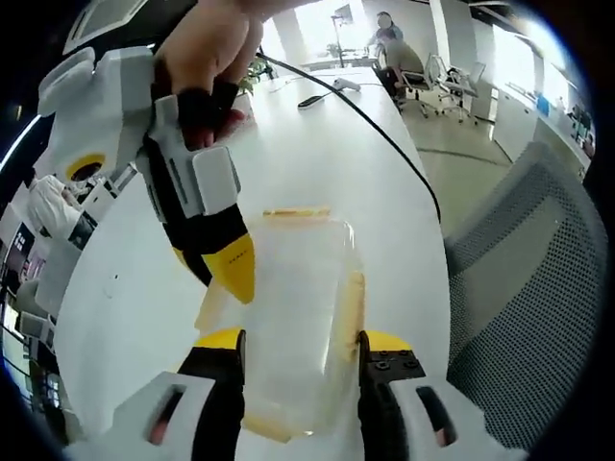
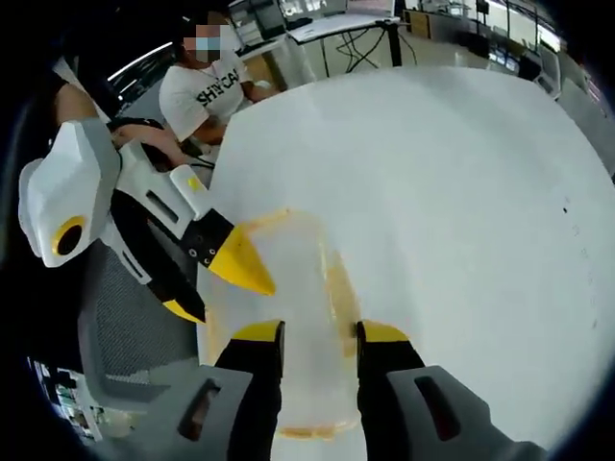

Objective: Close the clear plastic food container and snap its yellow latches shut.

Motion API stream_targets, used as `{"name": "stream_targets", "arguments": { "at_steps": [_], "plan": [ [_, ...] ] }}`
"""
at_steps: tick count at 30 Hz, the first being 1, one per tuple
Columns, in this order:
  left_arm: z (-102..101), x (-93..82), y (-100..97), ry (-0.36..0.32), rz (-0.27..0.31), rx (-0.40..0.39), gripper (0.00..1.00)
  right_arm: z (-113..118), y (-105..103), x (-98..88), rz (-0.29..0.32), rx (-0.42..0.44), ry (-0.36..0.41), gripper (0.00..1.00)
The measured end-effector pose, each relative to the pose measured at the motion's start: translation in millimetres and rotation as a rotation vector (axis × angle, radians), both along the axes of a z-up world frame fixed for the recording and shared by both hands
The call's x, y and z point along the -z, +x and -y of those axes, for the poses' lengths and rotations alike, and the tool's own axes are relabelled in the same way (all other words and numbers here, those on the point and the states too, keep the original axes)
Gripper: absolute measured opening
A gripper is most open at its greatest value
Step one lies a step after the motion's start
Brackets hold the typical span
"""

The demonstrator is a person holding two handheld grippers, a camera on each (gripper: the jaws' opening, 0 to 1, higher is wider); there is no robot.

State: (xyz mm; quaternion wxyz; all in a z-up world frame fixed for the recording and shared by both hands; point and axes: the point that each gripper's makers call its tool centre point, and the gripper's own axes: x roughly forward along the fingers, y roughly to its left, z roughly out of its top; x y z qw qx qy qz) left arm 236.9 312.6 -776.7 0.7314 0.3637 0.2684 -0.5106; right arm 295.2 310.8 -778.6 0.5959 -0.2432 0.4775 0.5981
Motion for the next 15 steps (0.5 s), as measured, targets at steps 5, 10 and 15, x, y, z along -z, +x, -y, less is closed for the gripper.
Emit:
{"name": "stream_targets", "arguments": {
  "at_steps": [5,10,15],
  "plan": [
    [0.2,0.9,-1.4,0.019,0.013,0.018,0.41,0.1,-1.8,2.4,-0.032,-0.019,-0.037,0.26],
    [0.4,1.2,-0.7,0.022,0.009,0.020,0.41,0.8,-3.3,2.1,-0.030,-0.044,-0.059,0.26],
    [0.9,1.7,-0.1,0.026,0.016,0.026,0.41,0.9,-3.4,2.3,-0.031,-0.053,-0.076,0.25]
  ]
}}
